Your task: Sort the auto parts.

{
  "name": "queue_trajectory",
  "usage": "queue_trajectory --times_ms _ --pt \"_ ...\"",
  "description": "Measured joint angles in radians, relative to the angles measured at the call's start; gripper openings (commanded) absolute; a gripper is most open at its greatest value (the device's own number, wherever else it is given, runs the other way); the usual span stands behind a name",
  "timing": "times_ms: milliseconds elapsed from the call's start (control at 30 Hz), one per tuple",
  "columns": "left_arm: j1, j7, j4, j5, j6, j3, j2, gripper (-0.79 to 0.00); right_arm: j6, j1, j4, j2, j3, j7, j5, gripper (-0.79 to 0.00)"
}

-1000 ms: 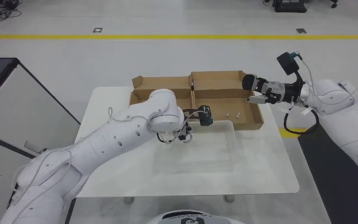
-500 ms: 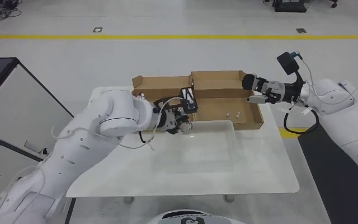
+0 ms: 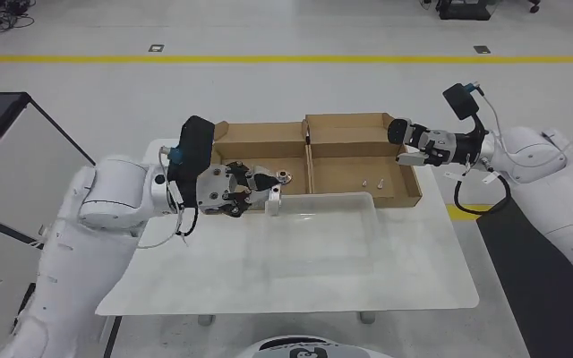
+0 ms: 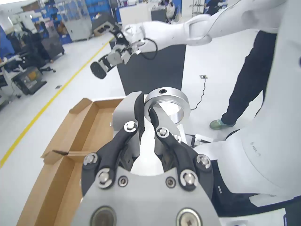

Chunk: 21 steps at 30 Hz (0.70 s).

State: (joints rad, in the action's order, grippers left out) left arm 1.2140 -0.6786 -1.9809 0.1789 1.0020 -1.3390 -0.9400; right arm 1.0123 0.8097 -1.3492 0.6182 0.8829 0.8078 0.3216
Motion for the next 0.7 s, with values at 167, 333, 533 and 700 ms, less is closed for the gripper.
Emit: queue_trajectory --times_ms 167,333,533,700 --pt "0.039 0.121 -0.04 -0.042 0.01 -0.024 0.0 -0.785 0.0 0.0 0.0 0.0 0.0 0.0 0.0 0.0" --pt "0.036 0.266 -0.079 -0.095 0.01 -0.026 -0.005 -0.785 0.0 0.0 0.0 0.0 0.0 0.0 0.0 0.0" --pt "0.024 0.41 -0.106 -0.144 0.01 -0.017 -0.015 -0.785 0.0 0.0 0.0 0.0 0.0 0.0 0.0 0.0" --pt "0.017 0.494 -0.126 -0.15 0.01 -0.022 -0.024 -0.785 0.0 0.0 0.0 0.0 0.0 0.0 0.0 0.0"
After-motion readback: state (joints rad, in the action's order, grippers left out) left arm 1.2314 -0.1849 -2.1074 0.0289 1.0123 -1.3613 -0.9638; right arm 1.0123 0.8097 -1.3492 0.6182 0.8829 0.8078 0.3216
